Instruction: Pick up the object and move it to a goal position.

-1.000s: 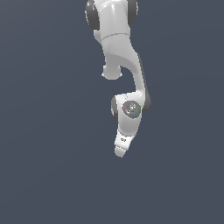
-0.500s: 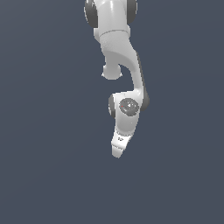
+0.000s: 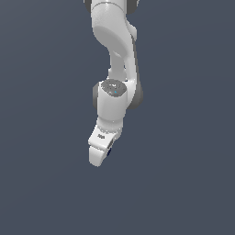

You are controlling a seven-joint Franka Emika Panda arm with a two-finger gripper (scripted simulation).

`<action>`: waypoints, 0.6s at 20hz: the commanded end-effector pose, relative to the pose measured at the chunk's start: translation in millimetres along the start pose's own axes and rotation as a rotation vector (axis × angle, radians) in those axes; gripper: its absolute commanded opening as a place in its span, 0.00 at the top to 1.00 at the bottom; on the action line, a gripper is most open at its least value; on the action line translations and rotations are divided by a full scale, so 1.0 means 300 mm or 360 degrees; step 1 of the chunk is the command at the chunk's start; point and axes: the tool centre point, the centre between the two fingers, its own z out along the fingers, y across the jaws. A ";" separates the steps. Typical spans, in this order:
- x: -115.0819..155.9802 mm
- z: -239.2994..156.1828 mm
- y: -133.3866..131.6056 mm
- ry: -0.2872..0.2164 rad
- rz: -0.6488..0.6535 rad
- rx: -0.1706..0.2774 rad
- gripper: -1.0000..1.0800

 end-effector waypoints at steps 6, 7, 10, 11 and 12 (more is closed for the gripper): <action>-0.302 -0.457 0.370 -0.0039 0.0044 -0.0461 1.00; -0.340 -0.522 0.406 -0.0044 0.0050 -0.0519 1.00; -0.437 -0.702 0.489 -0.0054 0.0064 -0.0674 1.00; -0.465 -0.755 0.510 -0.0057 0.0068 -0.0718 1.00; -0.490 -0.805 0.527 -0.0060 0.0072 -0.0759 1.00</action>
